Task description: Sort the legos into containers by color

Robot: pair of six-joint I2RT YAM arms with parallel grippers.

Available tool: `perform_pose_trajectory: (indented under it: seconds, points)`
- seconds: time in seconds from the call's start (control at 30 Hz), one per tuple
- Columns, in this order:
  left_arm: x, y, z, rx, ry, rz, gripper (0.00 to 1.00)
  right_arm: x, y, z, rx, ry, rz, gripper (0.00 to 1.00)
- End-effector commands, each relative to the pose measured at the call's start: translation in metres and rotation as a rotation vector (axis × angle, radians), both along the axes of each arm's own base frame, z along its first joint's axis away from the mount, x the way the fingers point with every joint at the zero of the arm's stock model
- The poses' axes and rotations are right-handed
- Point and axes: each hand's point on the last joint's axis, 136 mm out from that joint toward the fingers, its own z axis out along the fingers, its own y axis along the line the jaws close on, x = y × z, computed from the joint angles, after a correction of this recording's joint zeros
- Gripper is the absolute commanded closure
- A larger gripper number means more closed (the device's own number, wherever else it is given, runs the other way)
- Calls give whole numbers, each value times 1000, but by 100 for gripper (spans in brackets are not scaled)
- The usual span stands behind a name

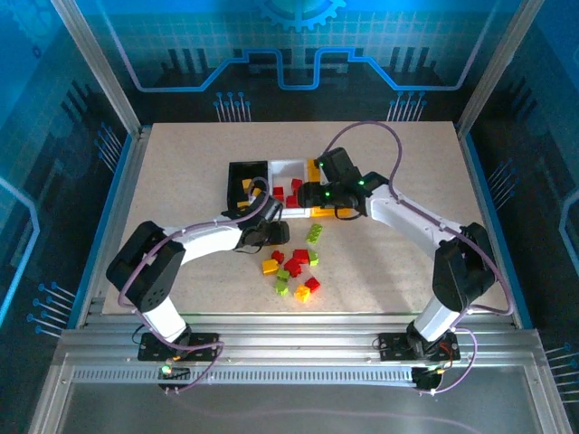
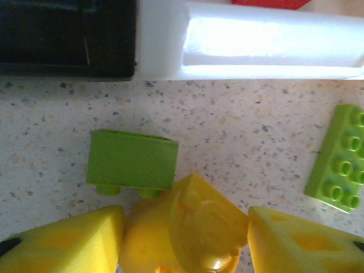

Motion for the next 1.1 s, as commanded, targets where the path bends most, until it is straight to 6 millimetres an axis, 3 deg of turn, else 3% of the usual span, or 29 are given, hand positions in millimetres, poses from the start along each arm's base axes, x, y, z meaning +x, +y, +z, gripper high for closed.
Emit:
perform_pose_trajectory:
  seconds: [0.0, 0.1, 0.27, 0.33, 0.4, 0.5, 0.63, 0.87, 1.07]
  points:
    - [5, -1, 0, 20, -15, 0, 44, 1, -4, 14, 31, -38, -7, 32]
    - [2, 1, -3, 28, -6, 1, 45, 1, -7, 14, 32, -37, -12, 32]
    - [-4, 3, -1, 25, -4, 2, 55, 1, -10, 12, 39, -35, -23, 32]
    - [-7, 5, 4, 29, -8, 4, 48, 1, -11, 13, 39, -33, -23, 32]
    - [-8, 7, 7, 43, -17, -1, 31, 1, -11, 15, 44, -39, -22, 32]
    - [-8, 9, 4, 78, -14, -19, 25, 0, -12, 17, 47, -43, -25, 32]
    - [-8, 7, -4, 135, -16, -50, 36, 0, -13, 18, 49, -45, -27, 32]
    - [-15, 11, -30, 256, 23, -87, 44, -1, -20, 21, 53, -46, -39, 32]
    - [-16, 9, -28, 262, 6, -85, 60, 2, -23, 23, 61, -50, -51, 32]
